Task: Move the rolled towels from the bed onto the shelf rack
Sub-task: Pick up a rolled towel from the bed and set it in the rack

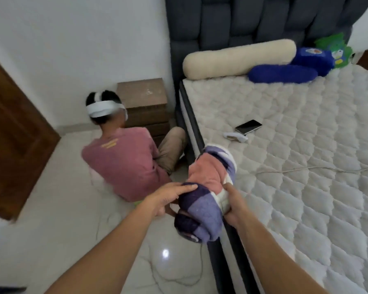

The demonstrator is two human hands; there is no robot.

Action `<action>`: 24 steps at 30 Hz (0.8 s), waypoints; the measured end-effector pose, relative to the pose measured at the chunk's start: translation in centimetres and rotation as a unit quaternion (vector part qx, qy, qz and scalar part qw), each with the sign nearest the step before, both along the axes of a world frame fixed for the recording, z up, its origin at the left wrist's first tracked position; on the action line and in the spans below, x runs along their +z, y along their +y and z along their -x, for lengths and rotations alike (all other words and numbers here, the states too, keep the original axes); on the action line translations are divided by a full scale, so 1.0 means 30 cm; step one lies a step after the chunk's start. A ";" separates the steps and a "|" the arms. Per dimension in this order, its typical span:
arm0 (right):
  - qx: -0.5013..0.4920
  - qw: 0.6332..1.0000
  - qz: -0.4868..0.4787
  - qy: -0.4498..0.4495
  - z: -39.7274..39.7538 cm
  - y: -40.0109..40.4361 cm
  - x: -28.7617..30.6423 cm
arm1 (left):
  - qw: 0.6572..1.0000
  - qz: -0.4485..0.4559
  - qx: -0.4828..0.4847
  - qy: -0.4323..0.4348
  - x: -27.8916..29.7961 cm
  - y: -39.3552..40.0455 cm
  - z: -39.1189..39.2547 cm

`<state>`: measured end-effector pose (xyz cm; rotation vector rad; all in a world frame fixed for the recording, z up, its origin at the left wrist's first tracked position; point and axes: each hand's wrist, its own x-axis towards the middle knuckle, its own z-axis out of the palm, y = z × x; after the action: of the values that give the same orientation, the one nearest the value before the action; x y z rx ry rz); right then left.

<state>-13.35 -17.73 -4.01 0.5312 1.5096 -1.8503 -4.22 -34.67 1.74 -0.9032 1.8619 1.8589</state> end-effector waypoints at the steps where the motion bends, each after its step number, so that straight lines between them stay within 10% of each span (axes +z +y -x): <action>1: 0.024 1.000 0.007 0.009 -0.037 -0.089 0.025 | 0.999 0.013 0.029 0.009 0.024 -0.064 -0.077; 12: 0.356 0.915 0.088 0.169 -0.905 -1.031 0.202 | 0.944 0.123 0.304 0.021 0.162 -0.601 -1.217; 24: 0.687 0.636 0.055 0.346 -1.900 -1.543 0.137 | 0.872 0.028 0.473 -0.121 -0.010 -0.793 -2.178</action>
<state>43.65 -64.03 0.09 -1.2819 1.4130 -0.7713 61.13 -58.47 1.45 -2.2417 1.3959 1.9977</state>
